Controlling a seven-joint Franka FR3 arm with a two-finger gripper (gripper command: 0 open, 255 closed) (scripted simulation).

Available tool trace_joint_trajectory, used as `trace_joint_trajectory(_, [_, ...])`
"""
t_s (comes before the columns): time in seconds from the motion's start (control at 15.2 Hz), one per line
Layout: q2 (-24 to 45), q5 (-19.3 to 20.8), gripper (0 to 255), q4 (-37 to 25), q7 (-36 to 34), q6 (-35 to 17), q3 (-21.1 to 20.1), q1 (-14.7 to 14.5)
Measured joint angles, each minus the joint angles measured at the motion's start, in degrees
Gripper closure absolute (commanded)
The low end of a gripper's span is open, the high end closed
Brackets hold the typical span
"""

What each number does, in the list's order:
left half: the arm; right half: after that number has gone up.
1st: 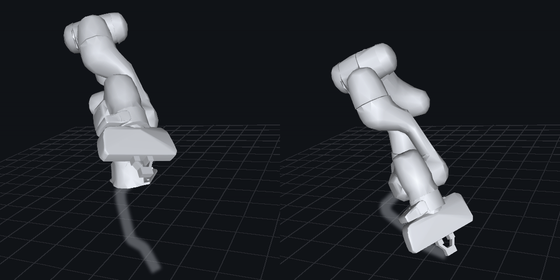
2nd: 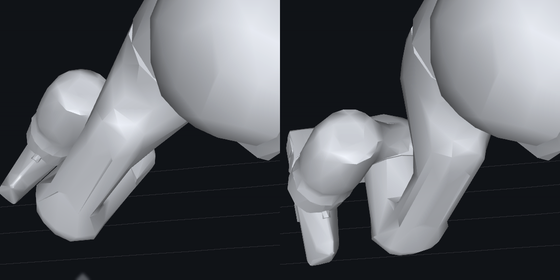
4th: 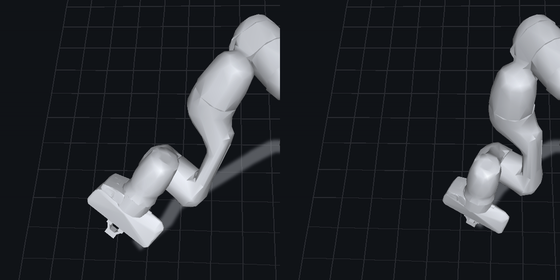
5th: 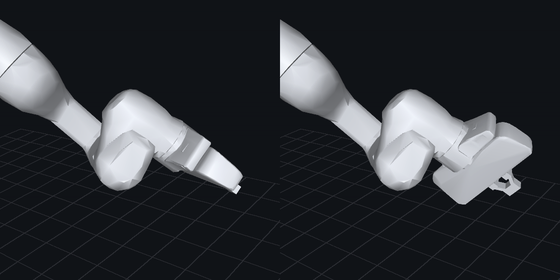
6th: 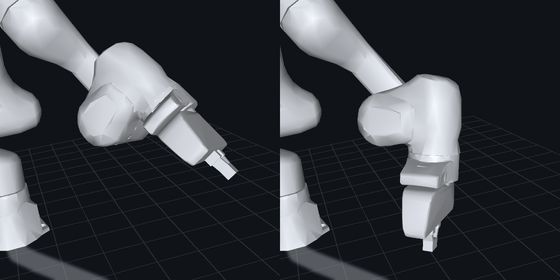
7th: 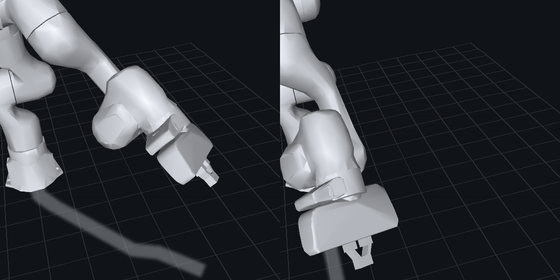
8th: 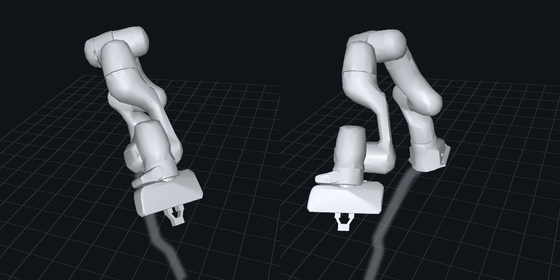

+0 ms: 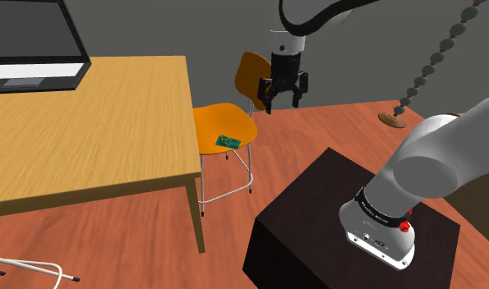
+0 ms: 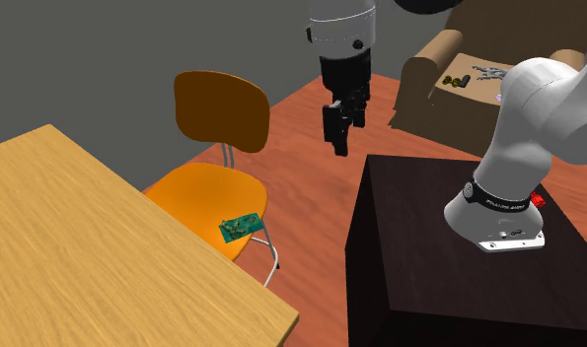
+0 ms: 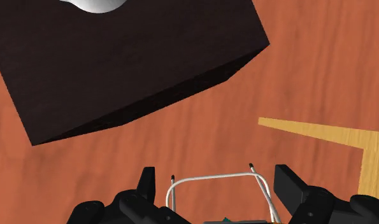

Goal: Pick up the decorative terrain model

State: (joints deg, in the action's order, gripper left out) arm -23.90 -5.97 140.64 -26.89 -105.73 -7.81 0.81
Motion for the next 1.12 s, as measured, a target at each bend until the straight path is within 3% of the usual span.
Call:
trace_joint_trajectory(0.53, [17.67, -2.69, 0, -6.1, -15.81, -12.15, -3.02, 1.26])
trace_joint_trajectory(1.12, [37.4, -3.71, 0, -16.34, -31.26, -22.96, -2.38, 1.21])
